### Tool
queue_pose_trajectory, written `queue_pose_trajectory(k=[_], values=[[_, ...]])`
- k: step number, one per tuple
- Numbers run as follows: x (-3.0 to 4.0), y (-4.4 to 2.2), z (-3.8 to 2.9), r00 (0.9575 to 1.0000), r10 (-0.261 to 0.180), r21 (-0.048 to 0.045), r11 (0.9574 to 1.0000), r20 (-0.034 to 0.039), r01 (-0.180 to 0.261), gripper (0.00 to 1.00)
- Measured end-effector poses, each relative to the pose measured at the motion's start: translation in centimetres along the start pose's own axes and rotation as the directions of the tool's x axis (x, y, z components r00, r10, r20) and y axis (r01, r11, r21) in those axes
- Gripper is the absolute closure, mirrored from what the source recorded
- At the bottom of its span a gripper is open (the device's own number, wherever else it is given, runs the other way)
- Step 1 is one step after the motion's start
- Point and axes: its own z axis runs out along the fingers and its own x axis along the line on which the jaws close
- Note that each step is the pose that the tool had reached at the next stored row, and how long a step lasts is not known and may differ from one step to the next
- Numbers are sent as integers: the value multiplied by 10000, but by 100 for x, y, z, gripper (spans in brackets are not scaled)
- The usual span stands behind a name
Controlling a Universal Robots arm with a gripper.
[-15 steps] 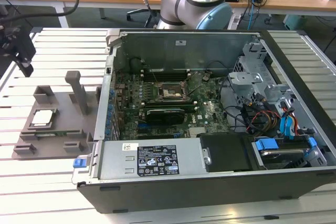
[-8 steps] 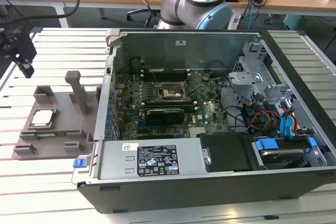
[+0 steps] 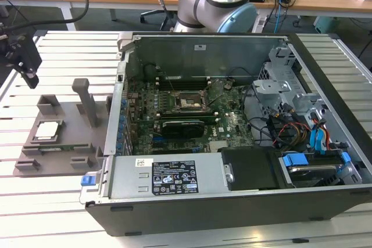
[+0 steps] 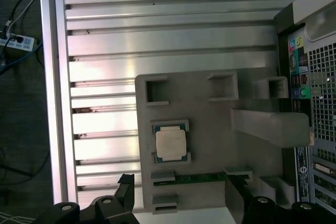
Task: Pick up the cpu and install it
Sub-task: 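Pick up the cpu and move it towards the insertion slot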
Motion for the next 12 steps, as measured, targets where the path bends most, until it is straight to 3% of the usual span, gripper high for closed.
queue_pose_trajectory(k=[12], values=[[2, 0, 79, 10000, 0, 0, 10000, -1, 0, 22]])
